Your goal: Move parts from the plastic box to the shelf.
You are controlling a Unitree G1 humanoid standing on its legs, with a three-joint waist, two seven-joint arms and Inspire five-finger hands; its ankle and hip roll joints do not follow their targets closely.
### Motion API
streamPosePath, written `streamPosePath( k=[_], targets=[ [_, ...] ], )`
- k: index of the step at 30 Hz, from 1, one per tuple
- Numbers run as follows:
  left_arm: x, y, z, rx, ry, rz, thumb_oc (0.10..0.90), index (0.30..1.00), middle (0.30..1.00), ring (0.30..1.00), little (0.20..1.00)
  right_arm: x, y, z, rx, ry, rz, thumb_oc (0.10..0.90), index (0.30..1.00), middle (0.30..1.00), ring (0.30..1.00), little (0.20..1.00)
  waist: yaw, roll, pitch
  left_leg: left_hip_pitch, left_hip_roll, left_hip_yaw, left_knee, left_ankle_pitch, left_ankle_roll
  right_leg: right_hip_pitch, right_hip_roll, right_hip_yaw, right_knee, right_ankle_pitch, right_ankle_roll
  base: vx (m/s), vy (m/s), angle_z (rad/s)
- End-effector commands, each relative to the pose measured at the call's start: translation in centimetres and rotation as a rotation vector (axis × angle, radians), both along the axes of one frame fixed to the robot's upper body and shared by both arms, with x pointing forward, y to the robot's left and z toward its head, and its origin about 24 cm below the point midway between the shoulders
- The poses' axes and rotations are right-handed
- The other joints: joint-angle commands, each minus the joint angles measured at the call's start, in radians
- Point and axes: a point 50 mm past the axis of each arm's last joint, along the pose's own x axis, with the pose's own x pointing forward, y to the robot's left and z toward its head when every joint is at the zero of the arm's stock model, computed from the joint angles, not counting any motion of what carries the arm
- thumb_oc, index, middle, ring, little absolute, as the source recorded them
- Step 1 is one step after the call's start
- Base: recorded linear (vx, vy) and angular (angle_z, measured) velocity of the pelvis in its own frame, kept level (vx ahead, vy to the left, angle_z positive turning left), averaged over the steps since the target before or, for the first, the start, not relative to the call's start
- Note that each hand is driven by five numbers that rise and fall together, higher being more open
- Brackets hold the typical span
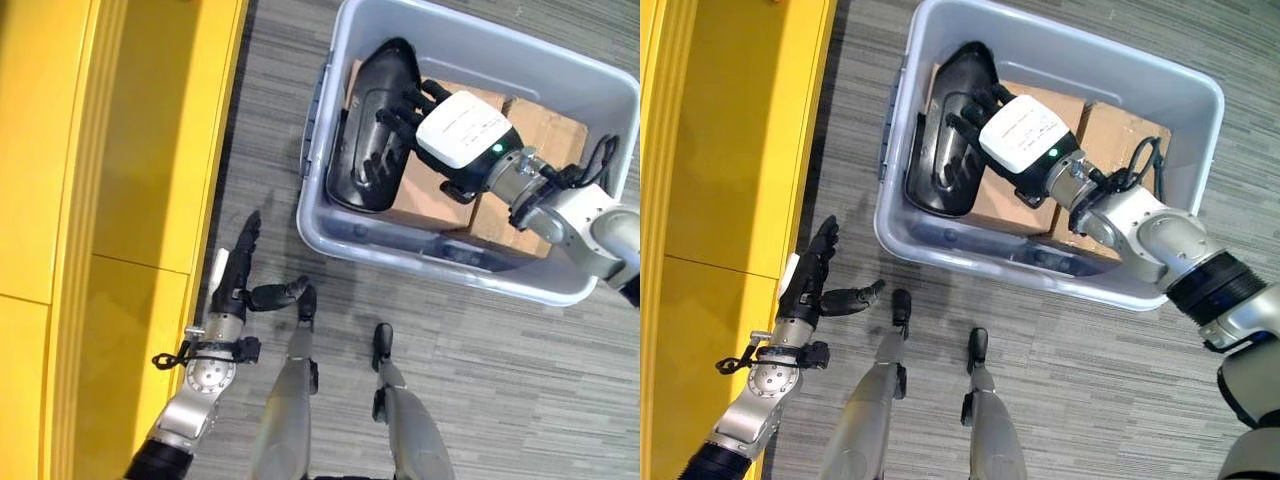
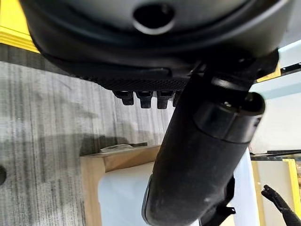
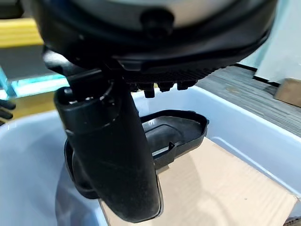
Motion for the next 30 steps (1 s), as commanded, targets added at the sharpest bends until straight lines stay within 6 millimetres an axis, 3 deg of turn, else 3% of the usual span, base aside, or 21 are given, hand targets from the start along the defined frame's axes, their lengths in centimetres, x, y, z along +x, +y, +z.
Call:
streamPosePath(
  k=[1, 15, 22, 30],
  targets=[
    [-0.9, 0.0, 3.0, 0.007, -0.189, -0.003, 0.9, 1.0, 1.0, 1.0, 1.0, -1.6, 0.0, 6.4, -0.054, -0.25, 0.018, 0.9, 1.0, 1.0, 1.0, 1.0, 0.004, -0.014, -0.032, 0.031, 0.103, -0.03, 0.043, -0.044, -0.112, -0.092, -0.049, -0.019, 0.107, 0.053, 0.015, 0.0, 0.0, 0.0],
    [-0.8, 0.3, 3.4, 0.001, -0.213, 0.026, 0.9, 1.0, 1.0, 1.0, 1.0, -0.6, -0.9, 6.2, -0.111, -0.212, -0.058, 0.9, 1.0, 1.0, 1.0, 1.0, 0.02, -0.009, -0.009, -0.063, 0.085, -0.06, 0.097, -0.065, -0.107, -0.146, -0.054, -0.037, 0.129, 0.041, 0.012, 0.01, -0.007, 0.04],
    [-1.1, 0.4, 3.5, -0.023, -0.229, 0.035, 0.9, 1.0, 1.0, 1.0, 1.0, 0.9, -3.2, 7.1, -0.105, -0.196, -0.19, 0.9, 1.0, 1.0, 1.0, 1.0, 0.035, -0.005, -0.009, -0.201, 0.061, -0.087, 0.18, -0.101, -0.094, -0.24, -0.059, -0.039, 0.164, 0.032, 0.01, 0.04, -0.005, 0.06],
    [-1.2, 0.6, 3.8, -0.058, -0.257, 0.062, 0.9, 1.0, 1.0, 1.0, 1.0, 2.3, -6.5, 7.6, -0.1, -0.179, -0.373, 0.9, 1.0, 1.0, 1.0, 1.0, 0.059, 0.02, -0.009, -0.319, 0.038, -0.115, 0.219, -0.112, -0.087, -0.339, -0.067, -0.046, 0.199, 0.017, 0.011, 0.04, 0.001, 0.05]
  ],
)
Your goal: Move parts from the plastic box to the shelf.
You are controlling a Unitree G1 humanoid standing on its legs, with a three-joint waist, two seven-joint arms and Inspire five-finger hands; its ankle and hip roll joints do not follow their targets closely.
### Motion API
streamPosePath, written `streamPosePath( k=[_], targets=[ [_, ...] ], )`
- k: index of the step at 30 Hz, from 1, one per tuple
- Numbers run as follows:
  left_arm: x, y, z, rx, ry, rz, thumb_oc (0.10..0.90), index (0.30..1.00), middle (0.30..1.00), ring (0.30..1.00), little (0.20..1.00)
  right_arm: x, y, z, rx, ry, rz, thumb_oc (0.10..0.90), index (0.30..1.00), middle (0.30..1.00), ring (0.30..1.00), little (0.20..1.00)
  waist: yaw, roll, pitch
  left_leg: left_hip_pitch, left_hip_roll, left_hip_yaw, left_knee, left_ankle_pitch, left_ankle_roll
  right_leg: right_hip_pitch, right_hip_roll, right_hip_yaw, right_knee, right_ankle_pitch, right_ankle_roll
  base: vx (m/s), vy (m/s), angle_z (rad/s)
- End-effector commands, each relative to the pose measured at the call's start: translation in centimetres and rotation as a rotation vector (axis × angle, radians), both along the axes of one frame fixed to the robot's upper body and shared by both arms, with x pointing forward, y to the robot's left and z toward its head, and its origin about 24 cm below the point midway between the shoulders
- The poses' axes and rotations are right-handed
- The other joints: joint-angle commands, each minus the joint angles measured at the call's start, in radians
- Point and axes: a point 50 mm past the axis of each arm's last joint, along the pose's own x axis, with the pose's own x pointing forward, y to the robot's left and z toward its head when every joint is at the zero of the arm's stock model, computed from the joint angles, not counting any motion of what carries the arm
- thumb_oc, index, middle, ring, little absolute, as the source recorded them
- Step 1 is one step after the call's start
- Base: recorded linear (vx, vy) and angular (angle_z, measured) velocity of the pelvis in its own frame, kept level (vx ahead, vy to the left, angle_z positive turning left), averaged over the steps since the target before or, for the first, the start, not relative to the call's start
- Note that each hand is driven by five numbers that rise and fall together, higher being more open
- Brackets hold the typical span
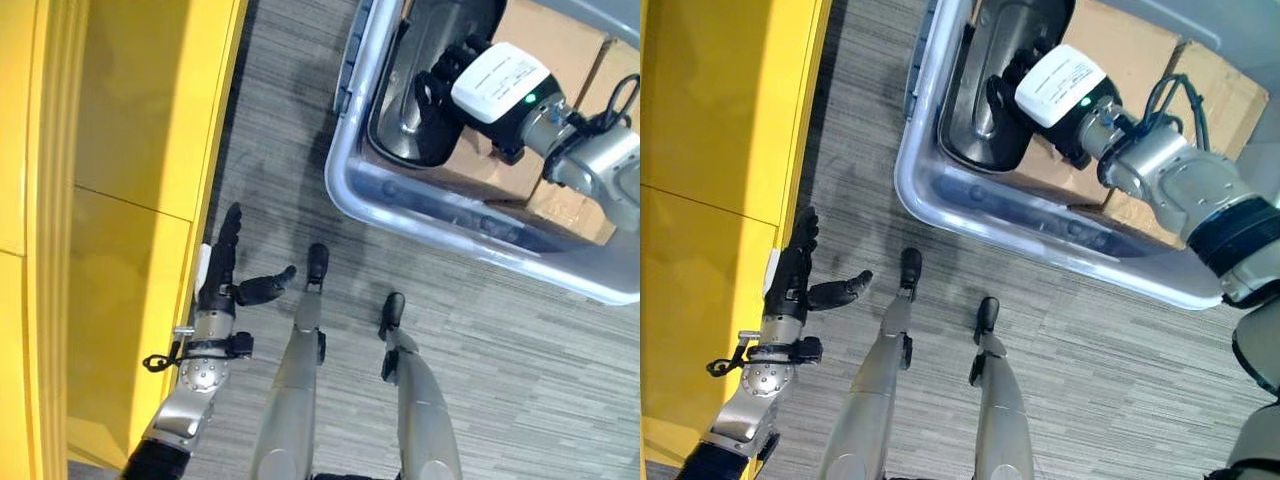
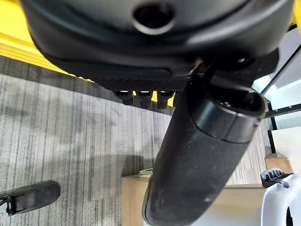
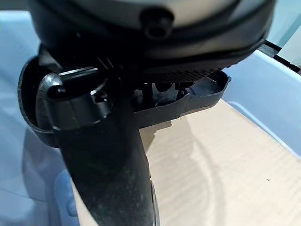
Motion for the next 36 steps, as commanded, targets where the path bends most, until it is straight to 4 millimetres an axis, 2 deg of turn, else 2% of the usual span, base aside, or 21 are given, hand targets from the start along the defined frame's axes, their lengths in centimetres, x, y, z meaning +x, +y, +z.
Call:
streamPosePath(
  k=[1, 4, 5, 6, 8, 12, 19, 24, 29, 36],
  targets=[
    [-1.0, -0.5, 3.3, -0.041, -0.206, -0.021, 0.9, 1.0, 1.0, 1.0, 1.0, -0.2, -3.9, 2.7, 0.027, -0.097, -0.174, 0.9, 1.0, 1.0, 1.0, 1.0, 0.021, 0.021, -0.012, -0.047, 0.062, -0.046, 0.121, -0.119, -0.07, 0.049, -0.037, -0.02, -0.197, 0.185, 0.017, 0.05, -0.012, 0.12],
    [-0.7, -0.8, 3.3, -0.06, -0.215, -0.017, 0.9, 1.0, 1.0, 1.0, 1.0, 0.2, -6.2, 1.2, 0.059, -0.061, -0.275, 0.9, 1.0, 1.0, 1.0, 1.0, 0.032, 0.032, -0.012, -0.076, 0.052, -0.054, 0.126, -0.12, -0.068, 0.028, -0.042, -0.029, -0.189, 0.176, 0.018, 0.06, 0.006, 0.17],
    [-0.7, -0.8, 3.3, -0.06, -0.212, -0.017, 0.9, 1.0, 1.0, 1.0, 1.0, 0.3, -6.3, 1.1, 0.059, -0.058, -0.275, 0.533, 0.487, 0.487, 0.487, 0.487, 0.032, 0.032, -0.012, -0.07, 0.052, -0.054, 0.129, -0.128, -0.069, 0.034, -0.043, -0.03, -0.186, 0.169, 0.018, 0.04, 0.003, 0.14],
    [-0.6, -0.8, 3.1, -0.063, -0.207, -0.014, 0.9, 1.0, 1.0, 1.0, 1.0, 0.3, -6.9, 0.6, 0.071, -0.05, -0.3, 0.4, 0.3, 0.3, 0.3, 0.3, 0.035, 0.033, -0.012, -0.074, 0.05, -0.056, 0.128, -0.127, -0.068, 0.032, -0.044, -0.032, -0.187, 0.169, 0.018, 0.05, -0.009, 0.11],
    [-0.3, -0.9, 3.4, -0.068, -0.222, -0.005, 0.9, 1.0, 1.0, 1.0, 1.0, 0.3, -7.0, -0.7, 0.073, -0.018, -0.302, 0.4, 0.3, 0.3, 0.3, 0.3, 0.035, 0.035, -0.012, -0.082, 0.045, -0.061, 0.129, -0.13, -0.065, 0.024, -0.045, -0.037, -0.184, 0.167, 0.018, 0.03, 0.003, 0.2],
    [0.0, -1.2, 3.7, -0.075, -0.234, -0.01, 0.9, 1.0, 1.0, 1.0, 1.0, 0.4, -7.2, -1.8, 0.1, -0.003, -0.306, 0.4, 0.3, 0.3, 0.3, 0.3, 0.035, 0.036, -0.012, -0.081, 0.043, -0.064, 0.126, -0.124, -0.062, 0.024, -0.044, -0.04, -0.187, 0.171, 0.018, 0.0, 0.004, -0.02],
    [0.2, -1.6, 3.9, -0.081, -0.242, -0.017, 0.9, 1.0, 1.0, 1.0, 1.0, 0.6, -5.9, -3.3, 0.126, 0.03, -0.24, 0.4, 0.3, 0.3, 0.3, 0.3, 0.028, 0.031, -0.012, -0.049, 0.049, -0.059, 0.121, -0.131, -0.067, 0.045, -0.041, -0.042, -0.187, 0.164, 0.015, 0.0, 0.003, 0.06],
    [0.4, -1.6, 3.8, -0.081, -0.236, -0.017, 0.9, 1.0, 1.0, 1.0, 1.0, 0.6, -5.4, -3.8, 0.184, 0.018, -0.202, 0.4, 0.3, 0.3, 0.3, 0.3, 0.025, 0.025, -0.012, -0.03, 0.054, -0.063, 0.117, -0.121, -0.07, 0.059, -0.036, -0.048, -0.188, 0.17, 0.014, -0.02, 0.0, 0.01],
    [0.4, -1.5, 3.9, -0.062, -0.229, -0.021, 0.9, 1.0, 1.0, 1.0, 1.0, 0.3, -4.2, -4.1, 0.184, 0.027, -0.136, 0.4, 0.3, 0.3, 0.3, 0.3, 0.021, 0.005, -0.012, 0.02, 0.058, -0.062, 0.111, -0.122, -0.07, 0.108, -0.029, -0.049, -0.193, 0.172, 0.013, -0.04, -0.015, -0.01],
    [0.6, -1.1, 4.2, -0.025, -0.227, -0.034, 0.9, 1.0, 1.0, 1.0, 1.0, -0.6, -3.6, -3.5, 0.175, 0.017, -0.076, 0.4, 0.3, 0.3, 0.3, 0.3, 0.019, -0.027, -0.012, 0.155, 0.071, -0.054, 0.088, -0.12, -0.073, 0.233, -0.023, -0.063, -0.214, 0.179, 0.014, -0.02, -0.01, -0.02]
  ],
)
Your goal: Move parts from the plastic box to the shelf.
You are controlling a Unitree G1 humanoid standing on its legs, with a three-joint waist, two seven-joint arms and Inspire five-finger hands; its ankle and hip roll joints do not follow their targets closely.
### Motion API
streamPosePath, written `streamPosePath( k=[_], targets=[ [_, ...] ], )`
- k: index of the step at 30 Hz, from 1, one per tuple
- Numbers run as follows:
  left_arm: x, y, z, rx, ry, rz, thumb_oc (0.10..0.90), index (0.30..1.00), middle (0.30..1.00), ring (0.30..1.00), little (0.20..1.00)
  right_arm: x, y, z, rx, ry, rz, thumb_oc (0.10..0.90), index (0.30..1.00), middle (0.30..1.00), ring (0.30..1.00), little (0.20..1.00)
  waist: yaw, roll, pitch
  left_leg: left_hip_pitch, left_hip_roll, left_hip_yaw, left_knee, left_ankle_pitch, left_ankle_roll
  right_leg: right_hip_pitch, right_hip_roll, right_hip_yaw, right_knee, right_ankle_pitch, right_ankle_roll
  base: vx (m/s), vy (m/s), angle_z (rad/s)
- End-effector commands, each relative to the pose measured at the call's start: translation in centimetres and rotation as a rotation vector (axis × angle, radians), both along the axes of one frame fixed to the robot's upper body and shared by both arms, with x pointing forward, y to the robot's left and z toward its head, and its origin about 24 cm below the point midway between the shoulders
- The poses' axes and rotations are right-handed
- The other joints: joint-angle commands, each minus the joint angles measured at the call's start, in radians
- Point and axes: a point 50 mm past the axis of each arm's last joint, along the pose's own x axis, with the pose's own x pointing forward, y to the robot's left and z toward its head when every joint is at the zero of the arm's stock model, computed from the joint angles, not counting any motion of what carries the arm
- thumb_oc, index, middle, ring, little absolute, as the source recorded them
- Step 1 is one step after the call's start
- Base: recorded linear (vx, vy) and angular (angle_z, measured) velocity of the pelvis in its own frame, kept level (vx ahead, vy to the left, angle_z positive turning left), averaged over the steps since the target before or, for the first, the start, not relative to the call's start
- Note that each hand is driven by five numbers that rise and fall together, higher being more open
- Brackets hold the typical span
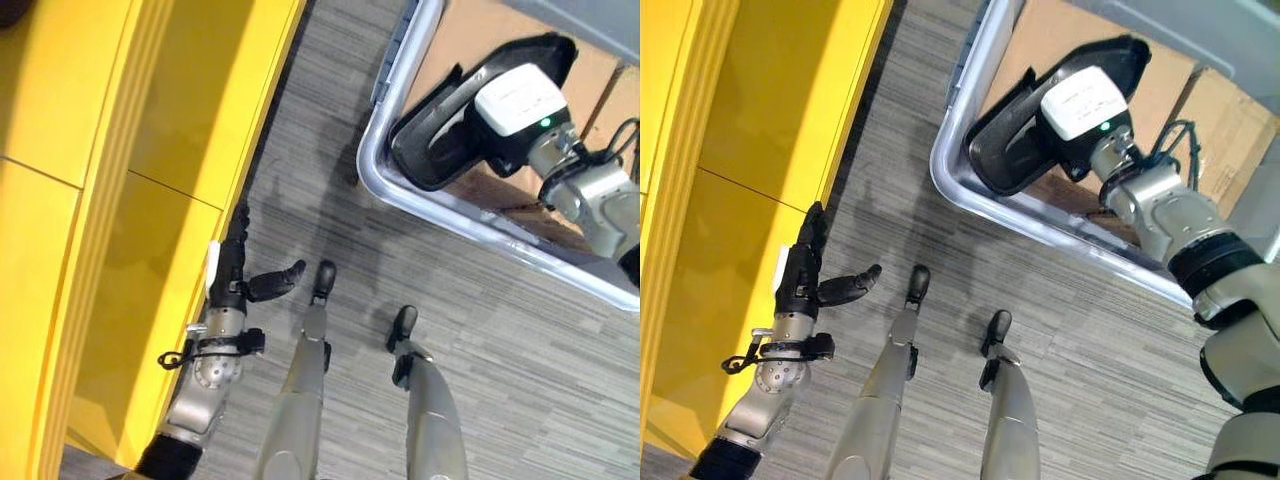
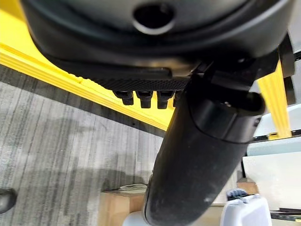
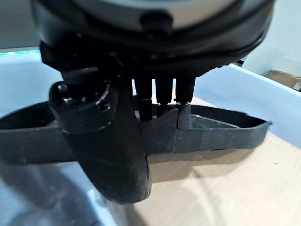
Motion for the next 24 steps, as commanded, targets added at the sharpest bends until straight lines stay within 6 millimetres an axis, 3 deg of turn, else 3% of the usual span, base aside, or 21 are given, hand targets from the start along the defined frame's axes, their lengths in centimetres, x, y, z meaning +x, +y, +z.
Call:
streamPosePath(
  k=[1, 5, 7, 9, 15, 16, 24],
  targets=[
    [0.0, 0.6, 4.0, 0.035, -0.195, -0.018, 0.9, 1.0, 1.0, 1.0, 1.0, -1.6, -2.3, 2.7, -0.031, -0.063, -0.034, 0.4, 0.3, 0.3, 0.3, 0.3, -0.015, -0.037, 0.064, 0.142, 0.064, 0.032, 0.05, -0.116, -0.04, 0.279, 0.006, 0.007, -0.282, 0.14, 0.039, -0.04, -0.019, -0.03],
    [0.1, 1.1, 3.9, 0.065, -0.179, -0.014, 0.9, 1.0, 1.0, 1.0, 1.0, -2.8, -2.0, 2.9, -0.02, -0.079, 0.017, 0.4, 0.3, 0.3, 0.3, 0.3, -0.019, -0.057, 0.044, 0.229, 0.075, 0.033, 0.025, -0.115, -0.041, 0.354, 0.01, 0.006, -0.302, 0.141, 0.039, 0.0, -0.015, -0.02],
    [-0.1, 1.8, 3.8, 0.097, -0.165, 0.001, 0.9, 1.0, 1.0, 1.0, 1.0, -3.9, -2.1, 2.8, 0.021, -0.089, 0.057, 0.4, 0.3, 0.3, 0.3, 0.3, -0.035, -0.067, -0.006, 0.287, 0.084, 0.036, 0.0, -0.113, -0.043, 0.406, 0.01, 0.0, -0.327, 0.145, 0.041, 0.04, -0.013, -0.07],
    [-0.2, 1.8, 3.8, 0.103, -0.162, -0.003, 0.9, 1.0, 1.0, 1.0, 1.0, -4.1, -2.3, 2.6, 0.028, -0.086, 0.053, 0.4, 0.3, 0.3, 0.3, 0.3, -0.029, -0.07, -0.004, 0.295, 0.084, 0.036, -0.005, -0.111, -0.043, 0.414, 0.01, -0.001, -0.333, 0.146, 0.041, 0.02, -0.006, -0.08],
    [-1.3, 3.3, 3.3, 0.181, -0.122, 0.021, 0.9, 1.0, 1.0, 1.0, 1.0, -7.7, -2.0, 1.4, 0.084, -0.115, 0.159, 0.4, 0.3, 0.3, 0.3, 0.3, -0.089, -0.084, -0.164, 0.444, 0.099, 0.074, -0.133, -0.09, -0.054, 0.521, 0.013, -0.011, -0.428, 0.178, 0.062, 0.04, 0.012, -0.1],
    [-1.3, 3.3, 3.3, 0.184, -0.12, 0.018, 0.9, 1.0, 1.0, 1.0, 1.0, -7.9, -2.1, 1.3, 0.087, -0.113, 0.156, 0.4, 0.3, 0.3, 0.3, 0.3, -0.086, -0.086, -0.165, 0.448, 0.099, 0.074, -0.138, -0.088, -0.054, 0.524, 0.014, -0.012, -0.431, 0.179, 0.063, 0.04, 0.022, -0.1],
    [-2.1, 3.5, 2.7, 0.311, -0.089, 0.018, 0.9, 1.0, 1.0, 1.0, 1.0, -11.1, -0.8, -0.1, 0.23, -0.13, 0.282, 0.4, 0.3, 0.3, 0.3, 0.3, -0.133, -0.083, -0.333, 0.567, 0.104, 0.124, -0.152, -0.121, -0.038, 0.602, 0.015, 0.034, -0.473, 0.2, 0.074, 0.06, 0.04, -0.12]
  ],
)
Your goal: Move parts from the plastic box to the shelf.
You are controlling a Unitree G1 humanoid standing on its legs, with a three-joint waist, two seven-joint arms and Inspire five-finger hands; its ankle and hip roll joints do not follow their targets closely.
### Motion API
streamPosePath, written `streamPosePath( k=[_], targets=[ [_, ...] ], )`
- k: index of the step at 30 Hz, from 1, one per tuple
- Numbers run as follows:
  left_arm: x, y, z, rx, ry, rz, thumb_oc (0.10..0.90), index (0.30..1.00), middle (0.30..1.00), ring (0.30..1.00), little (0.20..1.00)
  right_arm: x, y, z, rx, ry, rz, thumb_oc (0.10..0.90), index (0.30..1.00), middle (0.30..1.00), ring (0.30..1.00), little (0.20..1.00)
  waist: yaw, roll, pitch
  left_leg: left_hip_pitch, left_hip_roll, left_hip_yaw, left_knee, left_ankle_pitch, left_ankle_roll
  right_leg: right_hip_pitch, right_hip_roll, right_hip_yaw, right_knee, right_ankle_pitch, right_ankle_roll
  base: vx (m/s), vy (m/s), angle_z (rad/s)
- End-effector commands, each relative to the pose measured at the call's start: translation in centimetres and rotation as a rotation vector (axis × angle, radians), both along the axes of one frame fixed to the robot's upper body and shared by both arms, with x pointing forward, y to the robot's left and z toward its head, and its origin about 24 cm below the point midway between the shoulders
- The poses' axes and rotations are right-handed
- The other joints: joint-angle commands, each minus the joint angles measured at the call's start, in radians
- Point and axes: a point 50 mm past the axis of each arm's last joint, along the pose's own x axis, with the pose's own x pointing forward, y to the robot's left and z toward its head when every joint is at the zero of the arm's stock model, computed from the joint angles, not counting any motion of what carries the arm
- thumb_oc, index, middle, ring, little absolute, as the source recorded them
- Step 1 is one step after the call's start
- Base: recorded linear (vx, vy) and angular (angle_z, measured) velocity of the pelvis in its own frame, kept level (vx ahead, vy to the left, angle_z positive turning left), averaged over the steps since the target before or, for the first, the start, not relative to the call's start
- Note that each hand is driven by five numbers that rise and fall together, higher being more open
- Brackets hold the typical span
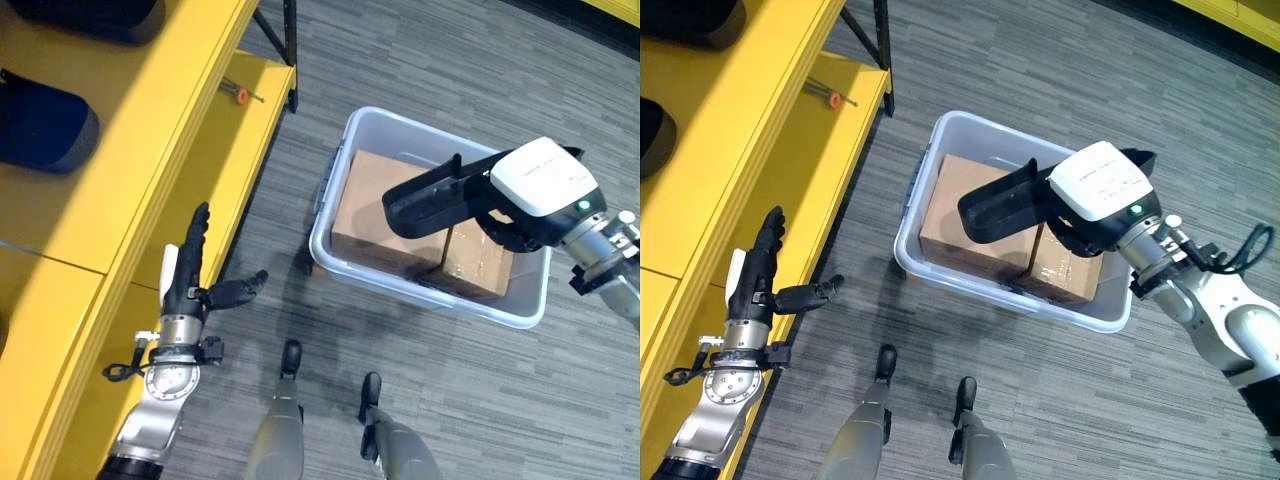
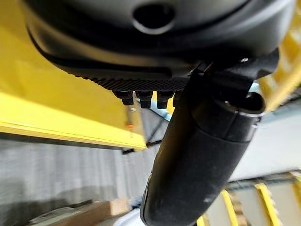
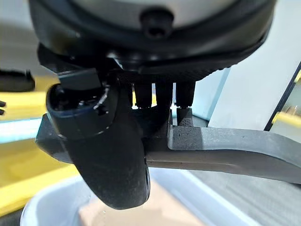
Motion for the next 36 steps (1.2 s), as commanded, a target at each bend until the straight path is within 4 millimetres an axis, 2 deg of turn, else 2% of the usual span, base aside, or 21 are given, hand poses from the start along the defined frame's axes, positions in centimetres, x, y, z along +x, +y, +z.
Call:
streamPosePath(
  k=[1, 2, 6, 8, 16, 25, 36],
  targets=[
    [-0.4, -1.2, 0.9, 0.083, -0.082, -0.065, 0.9, 1.0, 1.0, 1.0, 1.0, 0.1, 0.1, 0.9, 0.071, -0.065, 0.038, 0.4, 0.3, 0.3, 0.3, 0.3, -0.027, -0.026, -0.293, 0.069, 0.078, 0.042, -0.025, -0.08, -0.053, -0.014, -0.021, 0.017, -0.018, 0.029, 0.061, 0.07, 0.014, -0.35],
    [-0.3, -1.3, 1.1, 0.108, -0.095, -0.056, 0.9, 1.0, 1.0, 1.0, 1.0, -0.1, 0.9, 0.5, 0.129, -0.041, 0.09, 0.4, 0.3, 0.3, 0.3, 0.3, -0.035, -0.027, -0.319, 0.086, 0.08, 0.052, -0.024, -0.081, -0.048, -0.007, -0.021, 0.03, -0.013, 0.032, 0.06, 0.05, 0.005, -0.28],
    [0.1, -1.6, 1.6, 0.127, -0.123, -0.055, 0.9, 1.0, 1.0, 1.0, 1.0, -0.2, 2.1, 0.3, 0.197, -0.009, 0.157, 0.4, 0.3, 0.3, 0.3, 0.3, -0.045, -0.025, -0.353, 0.113, 0.085, 0.068, -0.024, -0.091, -0.044, 0.007, -0.019, 0.046, -0.008, 0.028, 0.06, 0.03, 0.005, -0.15],
    [0.5, -2.1, 2.7, 0.221, -0.178, -0.067, 0.9, 1.0, 1.0, 1.0, 1.0, -0.2, 3.2, 0.2, 0.248, 0.017, 0.226, 0.4, 0.3, 0.3, 0.3, 0.3, -0.058, -0.022, -0.381, 0.136, 0.088, 0.082, -0.024, -0.101, -0.041, 0.017, -0.017, 0.062, -0.006, 0.025, 0.061, 0.04, 0.015, -0.14],
    [1.2, -4.2, 5.0, 0.475, -0.32, -0.141, 0.9, 1.0, 1.0, 1.0, 1.0, 0.2, 5.7, 0.5, 0.329, 0.052, 0.36, 0.4, 0.3, 0.3, 0.3, 0.3, -0.083, -0.012, -0.421, 0.18, 0.097, 0.107, -0.025, -0.119, -0.038, 0.036, -0.014, 0.092, -0.002, 0.016, 0.061, 0.03, 0.003, -0.15],
    [1.3, -6.9, 6.6, 0.685, -0.487, -0.234, 0.9, 1.0, 1.0, 1.0, 1.0, 0.0, 7.0, 0.5, 0.371, 0.06, 0.44, 0.4, 0.3, 0.3, 0.3, 0.3, -0.107, -0.002, -0.441, 0.202, 0.102, 0.125, -0.026, -0.129, -0.038, 0.046, -0.011, 0.113, 0.0, 0.008, 0.058, 0.01, 0.004, -0.06],
    [1.8, -8.8, 6.5, 0.709, -0.517, -0.296, 0.9, 1.0, 1.0, 1.0, 1.0, 0.0, 8.0, 0.6, 0.393, 0.058, 0.485, 0.4, 0.3, 0.3, 0.3, 0.3, -0.121, 0.001, -0.446, 0.206, 0.101, 0.13, -0.027, -0.13, -0.038, 0.049, -0.013, 0.119, -0.006, 0.01, 0.058, 0.0, 0.0, 0.0]
  ],
)
